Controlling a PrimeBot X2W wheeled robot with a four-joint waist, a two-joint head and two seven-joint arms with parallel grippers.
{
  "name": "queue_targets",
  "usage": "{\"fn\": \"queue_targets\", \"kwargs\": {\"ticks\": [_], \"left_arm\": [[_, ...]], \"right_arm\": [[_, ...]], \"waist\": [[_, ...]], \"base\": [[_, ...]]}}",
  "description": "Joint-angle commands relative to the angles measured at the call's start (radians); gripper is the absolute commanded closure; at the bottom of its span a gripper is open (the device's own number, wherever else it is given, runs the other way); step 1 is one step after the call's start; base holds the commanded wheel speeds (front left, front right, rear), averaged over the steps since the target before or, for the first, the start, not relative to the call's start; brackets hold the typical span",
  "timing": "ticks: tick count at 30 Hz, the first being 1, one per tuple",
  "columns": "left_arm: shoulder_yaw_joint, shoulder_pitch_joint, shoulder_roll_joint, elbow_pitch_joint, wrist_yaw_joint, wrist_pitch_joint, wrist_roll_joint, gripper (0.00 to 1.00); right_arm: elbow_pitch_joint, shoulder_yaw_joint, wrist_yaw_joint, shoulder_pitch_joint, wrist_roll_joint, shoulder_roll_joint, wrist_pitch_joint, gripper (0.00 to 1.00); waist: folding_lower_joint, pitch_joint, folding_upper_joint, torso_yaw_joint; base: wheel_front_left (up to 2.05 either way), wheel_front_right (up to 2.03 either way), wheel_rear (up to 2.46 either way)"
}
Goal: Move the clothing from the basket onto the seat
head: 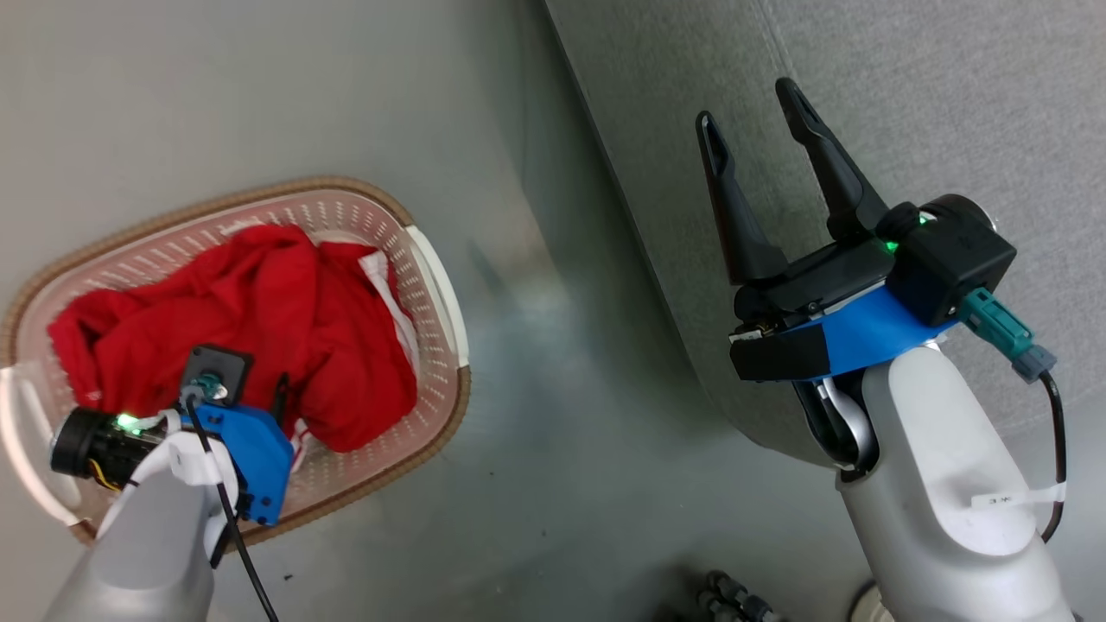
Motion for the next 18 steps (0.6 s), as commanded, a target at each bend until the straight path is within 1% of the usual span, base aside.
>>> {"fn": "queue_targets", "kwargs": {"ticks": [1, 8, 12, 17, 18], "left_arm": [[-0.009, -0.027, 0.011, 0.013, -0.006, 0.010, 0.003, 0.00], [-0.041, -0.078, 0.036, 0.058, -0.007, 0.044, 0.015, 0.00], [-0.055, -0.099, 0.056, 0.075, 0.020, 0.049, 0.034, 0.00], [-0.063, -0.121, 0.062, 0.094, 0.053, 0.044, 0.040, 0.00], [-0.063, -0.121, 0.062, 0.094, 0.053, 0.044, 0.040, 0.00]], "right_arm": [[0.004, 0.005, 0.000, -0.024, 0.011, -0.001, -0.010, 0.00], [0.013, 0.015, 0.000, -0.047, 0.040, -0.001, -0.020, 0.00], [0.013, 0.025, 0.000, -0.057, 0.059, -0.001, -0.022, 0.00], [-0.001, 0.027, 0.000, -0.058, 0.083, -0.001, -0.022, 0.00], [-0.001, 0.027, 0.000, -0.058, 0.083, -0.001, -0.022, 0.00]], "waist": [[-0.0002, 0.046, 0.0000, -0.027], [-0.0002, 0.096, 0.0000, -0.039], [-0.0002, 0.117, 0.0000, -0.048], [-0.0002, 0.132, 0.0000, -0.057], [-0.0002, 0.132, 0.0000, -0.057]], "base": [[0.00, 0.00, 0.00], [0.00, 0.00, 0.00], [0.00, 0.00, 0.00], [0.00, 0.00, 0.00], [0.00, 0.00, 0.00]]}}
